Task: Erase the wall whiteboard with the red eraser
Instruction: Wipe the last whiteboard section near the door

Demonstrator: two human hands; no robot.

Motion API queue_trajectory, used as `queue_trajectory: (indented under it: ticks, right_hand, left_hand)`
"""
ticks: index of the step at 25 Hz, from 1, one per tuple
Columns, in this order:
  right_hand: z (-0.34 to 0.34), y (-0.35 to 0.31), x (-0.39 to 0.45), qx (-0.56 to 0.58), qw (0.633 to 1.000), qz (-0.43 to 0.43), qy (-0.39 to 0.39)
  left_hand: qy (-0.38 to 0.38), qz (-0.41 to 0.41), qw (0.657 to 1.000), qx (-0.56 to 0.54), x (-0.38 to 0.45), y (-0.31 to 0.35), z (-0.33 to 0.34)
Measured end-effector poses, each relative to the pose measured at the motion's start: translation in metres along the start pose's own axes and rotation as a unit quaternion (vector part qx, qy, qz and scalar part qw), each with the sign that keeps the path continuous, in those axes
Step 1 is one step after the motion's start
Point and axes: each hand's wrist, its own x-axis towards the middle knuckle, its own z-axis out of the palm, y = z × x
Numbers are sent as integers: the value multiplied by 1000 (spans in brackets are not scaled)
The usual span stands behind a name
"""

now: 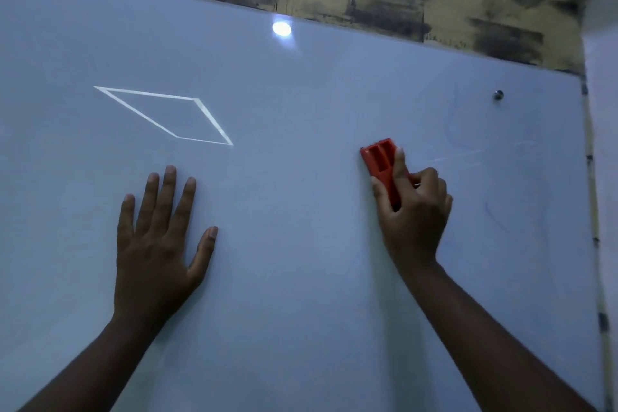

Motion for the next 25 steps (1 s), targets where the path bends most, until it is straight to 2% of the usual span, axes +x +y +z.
queue_trajectory:
  ticks: [2, 7, 11, 13, 16, 20, 23, 25]
  right_hand:
    - [-6, -24, -22, 20, 999, -32, -24]
    - [-32, -69, -108, 63, 976, -183, -100]
    - [-54, -66, -114, 69, 961, -218, -157]
    - [-60, -49, -95, 59, 963, -190, -182]
    - [-62, -5, -60, 29, 983, -66, -169]
    - [-74, 36, -63, 30, 980, 60, -185]
    - [-77, 25, -88, 84, 968, 130, -198]
    - [-78, -5, -112, 81, 969, 109, -208]
  left_hand:
    - [3, -1, 1000, -3, -2, 1, 0]
    - [-13, -8, 1000, -6, -11, 3, -3]
    - [-22, -5, 1000, -12, -22, 6, -6]
    - [-19, -6, 1000, -11, -28, 7, -7]
    - [-13, -4, 1000, -13, -36, 7, -6]
    - [-11, -7, 1000, -12, -47, 9, -5]
    - [-19, -9, 1000, -5, -53, 10, -4]
    - [-26, -9, 1000, -1, -53, 9, -3]
